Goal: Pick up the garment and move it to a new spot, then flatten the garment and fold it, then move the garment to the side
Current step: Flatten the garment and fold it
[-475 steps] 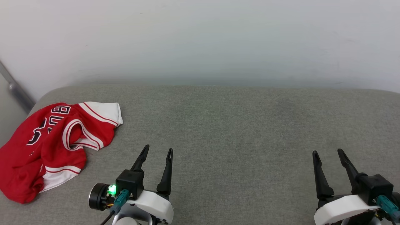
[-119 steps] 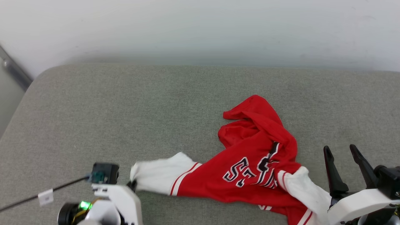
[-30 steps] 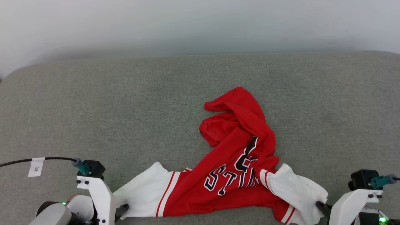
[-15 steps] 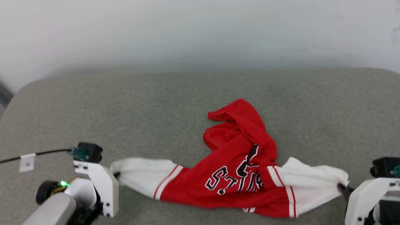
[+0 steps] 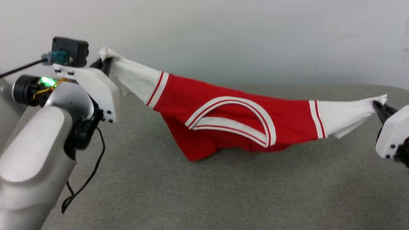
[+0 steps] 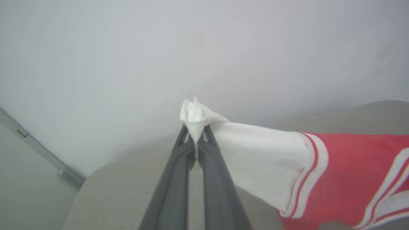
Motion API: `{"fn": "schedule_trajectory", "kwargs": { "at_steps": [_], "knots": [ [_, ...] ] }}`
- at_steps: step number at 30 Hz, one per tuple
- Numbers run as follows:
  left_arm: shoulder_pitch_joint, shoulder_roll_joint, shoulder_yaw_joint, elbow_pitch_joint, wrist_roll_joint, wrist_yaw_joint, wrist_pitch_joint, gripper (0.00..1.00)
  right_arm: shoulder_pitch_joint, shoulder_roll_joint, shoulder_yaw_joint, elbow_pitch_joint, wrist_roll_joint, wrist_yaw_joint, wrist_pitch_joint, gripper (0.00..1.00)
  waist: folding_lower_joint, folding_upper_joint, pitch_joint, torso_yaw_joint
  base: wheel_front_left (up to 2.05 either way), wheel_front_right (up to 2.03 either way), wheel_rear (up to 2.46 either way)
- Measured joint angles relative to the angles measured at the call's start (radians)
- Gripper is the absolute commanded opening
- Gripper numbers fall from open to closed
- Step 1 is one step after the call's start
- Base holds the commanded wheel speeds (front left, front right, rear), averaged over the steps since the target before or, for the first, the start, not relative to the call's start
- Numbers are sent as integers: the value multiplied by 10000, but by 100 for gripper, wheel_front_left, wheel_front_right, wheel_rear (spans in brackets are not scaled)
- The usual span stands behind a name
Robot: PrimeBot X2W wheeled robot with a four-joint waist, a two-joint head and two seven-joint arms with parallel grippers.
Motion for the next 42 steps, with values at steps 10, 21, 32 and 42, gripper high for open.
{"fn": "schedule_trajectory", "kwargs": {
  "at_steps": [10, 21, 32, 42],
  "knots": [
    [-3439, -1037, 326, 2441, 635, -249, -1599, 0, -3934, -399, 456, 1547, -171, 0, -936, 0, 0, 0, 772, -122, 0, 0, 0],
    [-6670, -1666, 736, 4903, 1114, -708, -4017, 0, -7962, -203, 890, 3547, -545, 0, -2951, 0, 1, 0, 2395, -374, 0, 0, 0],
    [-8782, -1860, 1152, 6169, 1114, -1095, -5549, 0, -11222, 100, 1565, 5296, -1179, 0, -4934, 0, 1, 0, 3911, -585, 0, 0, 0],
    [-9032, -2178, 1191, 7421, 930, -1593, -5753, 0, -12203, 546, 2660, 7308, -984, 2, -5940, 0, 1, 0, 5103, -749, 0, 0, 0]
  ]
}}
